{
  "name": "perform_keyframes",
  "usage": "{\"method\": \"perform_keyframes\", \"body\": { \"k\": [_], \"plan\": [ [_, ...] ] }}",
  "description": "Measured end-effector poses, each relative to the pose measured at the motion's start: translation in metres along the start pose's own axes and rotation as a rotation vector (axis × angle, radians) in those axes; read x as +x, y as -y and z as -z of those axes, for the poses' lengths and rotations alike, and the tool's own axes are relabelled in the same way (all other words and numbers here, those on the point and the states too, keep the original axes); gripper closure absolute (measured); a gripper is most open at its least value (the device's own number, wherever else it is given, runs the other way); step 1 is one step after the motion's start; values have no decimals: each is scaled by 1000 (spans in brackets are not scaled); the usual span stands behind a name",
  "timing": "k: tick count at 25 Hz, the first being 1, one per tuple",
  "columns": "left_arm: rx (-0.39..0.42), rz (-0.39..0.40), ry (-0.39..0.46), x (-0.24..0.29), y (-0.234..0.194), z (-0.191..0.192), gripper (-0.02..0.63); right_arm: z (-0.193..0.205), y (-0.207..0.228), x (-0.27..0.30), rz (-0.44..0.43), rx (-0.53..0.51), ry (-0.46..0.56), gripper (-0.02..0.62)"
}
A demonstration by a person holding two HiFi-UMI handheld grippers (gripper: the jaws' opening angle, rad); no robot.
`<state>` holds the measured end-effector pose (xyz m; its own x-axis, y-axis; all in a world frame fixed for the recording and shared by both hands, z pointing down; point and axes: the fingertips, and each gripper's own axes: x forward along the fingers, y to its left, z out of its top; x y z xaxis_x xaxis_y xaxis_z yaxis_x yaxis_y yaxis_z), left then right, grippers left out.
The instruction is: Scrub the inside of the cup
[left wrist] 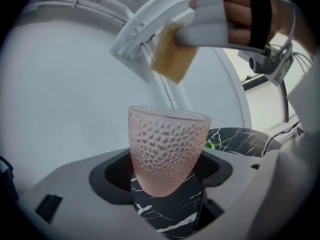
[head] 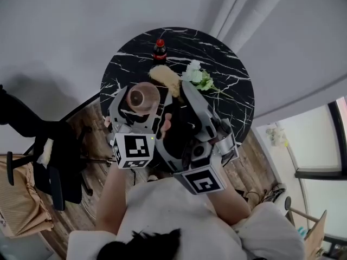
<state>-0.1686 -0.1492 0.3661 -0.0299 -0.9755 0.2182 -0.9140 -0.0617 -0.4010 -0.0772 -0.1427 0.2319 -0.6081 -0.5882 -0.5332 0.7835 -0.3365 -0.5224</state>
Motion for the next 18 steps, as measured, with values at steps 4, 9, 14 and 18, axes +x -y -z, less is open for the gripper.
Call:
{"method": "perform_keyframes", "body": {
  "k": [4, 9, 14, 18],
  "plan": [
    [-84, 41, 17, -4, -2, 3, 250, 2, -8, -11, 18, -81, -49, 540],
    [-111, 101, -4, -4, 7, 12, 250, -7, -16, -26, 55, -159, -60, 540],
    [-159, 121, -27, -4, 13, 23, 250, -20, -22, -47, 148, -272, -82, 540],
    [-214, 149, -35, -3, 18, 28, 250, -40, -30, -62, 226, -383, -85, 540]
  ]
}}
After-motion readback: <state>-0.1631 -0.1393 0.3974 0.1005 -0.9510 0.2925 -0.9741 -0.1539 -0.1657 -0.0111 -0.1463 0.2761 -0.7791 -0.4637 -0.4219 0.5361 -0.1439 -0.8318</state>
